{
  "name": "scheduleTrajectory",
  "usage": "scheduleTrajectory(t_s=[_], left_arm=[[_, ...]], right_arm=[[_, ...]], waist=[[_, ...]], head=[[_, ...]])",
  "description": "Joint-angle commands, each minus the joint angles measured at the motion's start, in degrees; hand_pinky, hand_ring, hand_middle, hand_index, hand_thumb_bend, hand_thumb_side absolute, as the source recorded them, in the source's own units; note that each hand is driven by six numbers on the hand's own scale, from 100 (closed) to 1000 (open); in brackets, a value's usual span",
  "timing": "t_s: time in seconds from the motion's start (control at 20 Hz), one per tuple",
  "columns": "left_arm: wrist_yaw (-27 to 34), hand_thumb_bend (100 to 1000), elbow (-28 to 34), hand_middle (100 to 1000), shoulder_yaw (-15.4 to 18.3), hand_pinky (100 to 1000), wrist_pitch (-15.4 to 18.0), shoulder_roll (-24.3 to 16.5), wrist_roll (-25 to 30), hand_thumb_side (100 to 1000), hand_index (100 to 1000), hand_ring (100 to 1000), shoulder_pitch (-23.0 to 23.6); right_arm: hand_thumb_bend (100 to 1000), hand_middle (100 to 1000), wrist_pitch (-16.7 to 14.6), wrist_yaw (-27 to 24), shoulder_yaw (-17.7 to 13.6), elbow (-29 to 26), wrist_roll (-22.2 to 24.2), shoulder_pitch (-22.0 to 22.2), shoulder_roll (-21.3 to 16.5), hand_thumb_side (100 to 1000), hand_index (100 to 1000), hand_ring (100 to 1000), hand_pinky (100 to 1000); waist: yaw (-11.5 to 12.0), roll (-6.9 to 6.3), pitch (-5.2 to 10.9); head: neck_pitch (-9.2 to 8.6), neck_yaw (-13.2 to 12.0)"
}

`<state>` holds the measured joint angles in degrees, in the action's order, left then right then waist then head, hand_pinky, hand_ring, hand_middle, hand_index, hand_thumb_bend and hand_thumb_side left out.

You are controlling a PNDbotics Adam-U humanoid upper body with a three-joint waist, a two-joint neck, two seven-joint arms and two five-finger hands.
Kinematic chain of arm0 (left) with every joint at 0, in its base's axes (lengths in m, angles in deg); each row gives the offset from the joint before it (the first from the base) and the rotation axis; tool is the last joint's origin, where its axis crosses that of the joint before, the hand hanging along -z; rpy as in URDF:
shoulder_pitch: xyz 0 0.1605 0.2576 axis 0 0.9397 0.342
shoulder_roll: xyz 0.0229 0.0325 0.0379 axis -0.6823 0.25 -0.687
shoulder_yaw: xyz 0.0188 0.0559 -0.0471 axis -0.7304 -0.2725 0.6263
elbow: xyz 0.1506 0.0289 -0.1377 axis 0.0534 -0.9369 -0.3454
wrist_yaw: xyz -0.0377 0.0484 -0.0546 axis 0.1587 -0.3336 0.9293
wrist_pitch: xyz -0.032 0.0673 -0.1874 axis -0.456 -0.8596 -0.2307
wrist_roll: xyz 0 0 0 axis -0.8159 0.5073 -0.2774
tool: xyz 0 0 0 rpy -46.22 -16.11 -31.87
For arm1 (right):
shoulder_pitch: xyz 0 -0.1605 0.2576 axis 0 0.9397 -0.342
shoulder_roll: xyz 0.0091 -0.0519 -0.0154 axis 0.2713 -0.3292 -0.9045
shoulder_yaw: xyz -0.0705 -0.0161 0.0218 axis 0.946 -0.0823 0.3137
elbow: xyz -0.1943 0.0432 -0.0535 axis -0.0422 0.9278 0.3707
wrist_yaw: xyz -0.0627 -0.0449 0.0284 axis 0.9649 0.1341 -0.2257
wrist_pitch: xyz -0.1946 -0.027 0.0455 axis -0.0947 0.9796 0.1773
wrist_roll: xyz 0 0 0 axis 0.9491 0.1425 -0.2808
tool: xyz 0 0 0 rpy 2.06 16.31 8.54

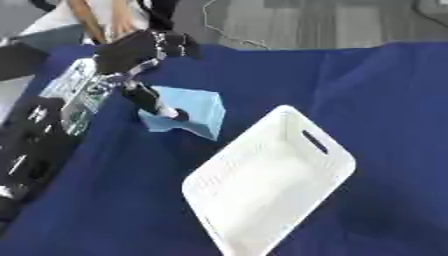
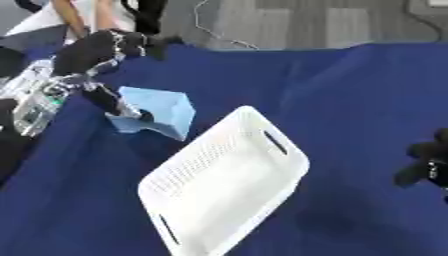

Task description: Pick up objects on the table and place them in the box.

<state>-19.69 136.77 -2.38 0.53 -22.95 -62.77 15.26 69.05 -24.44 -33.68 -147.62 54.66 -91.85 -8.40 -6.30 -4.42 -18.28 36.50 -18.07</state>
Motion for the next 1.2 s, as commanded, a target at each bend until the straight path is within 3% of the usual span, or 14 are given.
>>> scheduleTrajectory(t_s=[0.05, 0.45, 1.2], left_arm=[[-4.0, 829, -1.3, 736, -0.1, 534, -2.6, 0.4, 2.3, 488, 817, 671, -1.4], [-9.8, 826, -4.4, 741, -0.7, 543, -5.7, 3.7, 7.4, 534, 820, 673, -3.5], [-11.6, 816, -8.2, 738, -1.6, 548, -4.7, 4.4, 8.5, 565, 819, 668, -4.5]], right_arm=[[100, 913, -6.1, 0.1, -0.1, -0.8, 5.9, 0.0, -0.8, 790, 947, 887, 735], [100, 914, -6.2, 0.2, 0.0, -0.8, 5.9, -0.1, -0.7, 789, 949, 888, 736], [100, 916, -6.2, 0.4, 0.3, -0.8, 5.9, -0.2, -0.8, 791, 952, 890, 738]], waist=[[0.1, 0.14, 0.8], [0.1, 0.28, 0.64], [0.1, 0.13, 0.45]], head=[[-0.13, 0.4], [0.06, 0.5], [0.43, 0.4]])
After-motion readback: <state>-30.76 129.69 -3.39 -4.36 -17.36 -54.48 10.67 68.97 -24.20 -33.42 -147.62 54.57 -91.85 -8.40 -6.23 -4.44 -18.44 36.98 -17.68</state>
